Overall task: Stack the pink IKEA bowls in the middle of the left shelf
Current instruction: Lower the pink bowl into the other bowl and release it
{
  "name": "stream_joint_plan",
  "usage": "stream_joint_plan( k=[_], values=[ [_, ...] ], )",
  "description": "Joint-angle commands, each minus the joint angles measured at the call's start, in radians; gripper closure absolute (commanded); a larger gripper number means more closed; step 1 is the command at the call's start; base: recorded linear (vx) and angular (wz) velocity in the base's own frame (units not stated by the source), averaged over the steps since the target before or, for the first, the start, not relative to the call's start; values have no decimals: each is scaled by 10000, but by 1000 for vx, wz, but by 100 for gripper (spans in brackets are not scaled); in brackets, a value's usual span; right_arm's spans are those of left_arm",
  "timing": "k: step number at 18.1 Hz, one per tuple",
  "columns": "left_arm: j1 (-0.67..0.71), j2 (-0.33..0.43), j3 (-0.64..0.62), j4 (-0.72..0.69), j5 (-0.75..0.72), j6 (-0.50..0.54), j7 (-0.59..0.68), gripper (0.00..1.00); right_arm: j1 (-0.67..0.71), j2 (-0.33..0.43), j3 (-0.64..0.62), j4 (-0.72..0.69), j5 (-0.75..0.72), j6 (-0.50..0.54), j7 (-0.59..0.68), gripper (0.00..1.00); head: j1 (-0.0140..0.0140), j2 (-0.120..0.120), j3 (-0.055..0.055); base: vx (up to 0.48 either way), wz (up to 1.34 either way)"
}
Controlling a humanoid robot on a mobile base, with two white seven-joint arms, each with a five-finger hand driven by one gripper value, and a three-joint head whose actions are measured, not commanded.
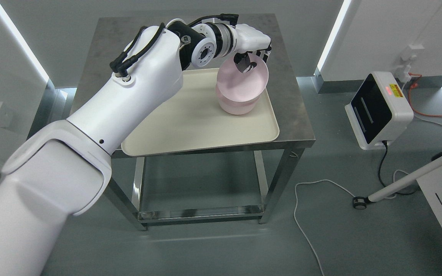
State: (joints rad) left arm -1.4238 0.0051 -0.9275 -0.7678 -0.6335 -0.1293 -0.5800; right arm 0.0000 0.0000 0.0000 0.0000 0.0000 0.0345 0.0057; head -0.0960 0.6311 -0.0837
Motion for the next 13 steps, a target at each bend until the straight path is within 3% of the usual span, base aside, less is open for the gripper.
stream_joint_plan(
  k=[1, 4, 7, 10, 13],
  values=[
    [-28, 123, -67, 315, -275, 5, 16, 43, 291, -175, -108, -337, 0, 8, 5, 0, 0, 0, 0, 0, 0],
    [-13, 123, 406, 284, -476, -41, 32, 32, 291, -175, -123, -337, 0, 7, 5, 0, 0, 0, 0, 0, 0],
    [140, 298, 2289, -510, -445, -454, 17, 24, 291, -175, -123, -337, 0, 8, 5, 0, 0, 0, 0, 0, 0],
    [904, 1419, 5093, -1492, -369, -1922, -456, 19, 291, -175, -108, -337, 0, 8, 5, 0, 0, 0, 0, 0, 0],
    [2557, 1499, 7183, -2838, -368, -3701, -1576, 19, 291, -175, -108, -337, 0, -8, 5, 0, 0, 0, 0, 0, 0]
  ],
)
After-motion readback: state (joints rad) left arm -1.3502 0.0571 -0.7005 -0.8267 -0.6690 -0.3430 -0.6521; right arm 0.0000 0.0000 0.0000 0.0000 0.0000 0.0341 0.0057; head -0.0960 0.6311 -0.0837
